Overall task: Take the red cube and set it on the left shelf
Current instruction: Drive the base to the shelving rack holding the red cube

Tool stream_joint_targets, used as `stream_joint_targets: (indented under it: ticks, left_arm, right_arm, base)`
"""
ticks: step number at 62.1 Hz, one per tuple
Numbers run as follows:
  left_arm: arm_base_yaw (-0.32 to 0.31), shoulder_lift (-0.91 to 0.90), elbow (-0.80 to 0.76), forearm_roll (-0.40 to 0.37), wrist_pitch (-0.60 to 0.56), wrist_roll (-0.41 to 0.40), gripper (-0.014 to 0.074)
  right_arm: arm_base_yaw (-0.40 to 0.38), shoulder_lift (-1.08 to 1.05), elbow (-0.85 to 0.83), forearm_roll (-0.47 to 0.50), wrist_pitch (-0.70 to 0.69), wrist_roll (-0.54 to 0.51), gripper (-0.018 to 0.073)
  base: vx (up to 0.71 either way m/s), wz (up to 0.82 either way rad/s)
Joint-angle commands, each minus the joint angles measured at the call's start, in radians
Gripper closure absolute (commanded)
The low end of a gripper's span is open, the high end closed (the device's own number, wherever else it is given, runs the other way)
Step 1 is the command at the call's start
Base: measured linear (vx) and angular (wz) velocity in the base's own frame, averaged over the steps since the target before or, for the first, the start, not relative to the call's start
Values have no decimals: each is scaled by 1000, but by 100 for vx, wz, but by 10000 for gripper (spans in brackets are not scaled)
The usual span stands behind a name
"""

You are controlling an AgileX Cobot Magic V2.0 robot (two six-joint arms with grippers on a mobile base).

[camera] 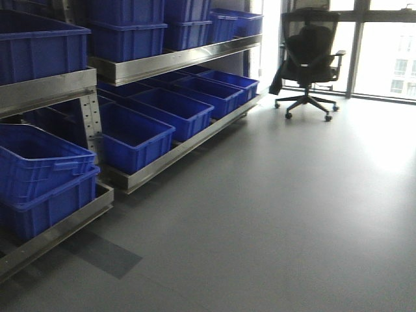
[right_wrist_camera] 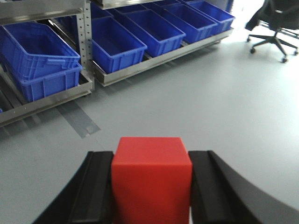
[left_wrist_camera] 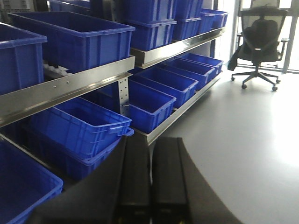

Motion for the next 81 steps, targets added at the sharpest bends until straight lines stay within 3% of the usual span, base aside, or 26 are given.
stream_joint_targets:
  ticks: [1,37,81]
  left_arm:
    - [-2,-13,24,-7,-80,-6,506]
    - [-3,-13,24,-7,-80,-6,506]
    - [-2,-13,24,-7,-80,-6,506]
  right_arm:
    - [-5,9,-28,-32,-79,-6,428]
    - [-5,9,-28,-32,-76,-6,428]
    - [-5,9,-28,-32,-76,-6,428]
  base:
    - [65,41]
    - [54,72]
    - [37,69]
